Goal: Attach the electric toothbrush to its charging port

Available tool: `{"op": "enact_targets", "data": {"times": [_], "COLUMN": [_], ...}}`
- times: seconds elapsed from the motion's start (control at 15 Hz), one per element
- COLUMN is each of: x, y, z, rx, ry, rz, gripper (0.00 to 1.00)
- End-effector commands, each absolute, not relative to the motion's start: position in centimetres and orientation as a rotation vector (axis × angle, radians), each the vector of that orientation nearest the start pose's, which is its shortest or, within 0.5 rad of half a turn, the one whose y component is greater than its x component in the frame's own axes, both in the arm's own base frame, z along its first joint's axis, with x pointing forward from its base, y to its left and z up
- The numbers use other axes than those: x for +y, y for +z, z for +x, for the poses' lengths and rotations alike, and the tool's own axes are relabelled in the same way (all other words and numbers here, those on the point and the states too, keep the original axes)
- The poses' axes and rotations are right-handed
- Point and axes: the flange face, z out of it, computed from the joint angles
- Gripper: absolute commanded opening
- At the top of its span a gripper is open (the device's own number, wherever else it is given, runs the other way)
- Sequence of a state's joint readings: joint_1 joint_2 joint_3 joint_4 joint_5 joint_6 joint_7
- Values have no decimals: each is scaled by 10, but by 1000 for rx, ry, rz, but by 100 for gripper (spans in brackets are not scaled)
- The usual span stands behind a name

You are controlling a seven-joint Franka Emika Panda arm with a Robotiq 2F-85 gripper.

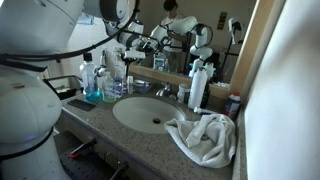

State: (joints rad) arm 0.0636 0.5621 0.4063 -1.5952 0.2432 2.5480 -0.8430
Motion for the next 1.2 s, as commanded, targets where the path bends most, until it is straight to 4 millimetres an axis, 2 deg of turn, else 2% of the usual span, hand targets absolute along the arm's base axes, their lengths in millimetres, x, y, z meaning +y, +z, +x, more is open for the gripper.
{"op": "enact_targets", "data": {"times": [0.0,0.53,1.13], "x": [281,282,288], "y": [373,369,366], "z": [666,665,661], "rx": [-1390,-1400,-1515], "ry": [-716,-716,-692], "rz": [-2417,-2418,-2388], "gripper": [13,13,13]}}
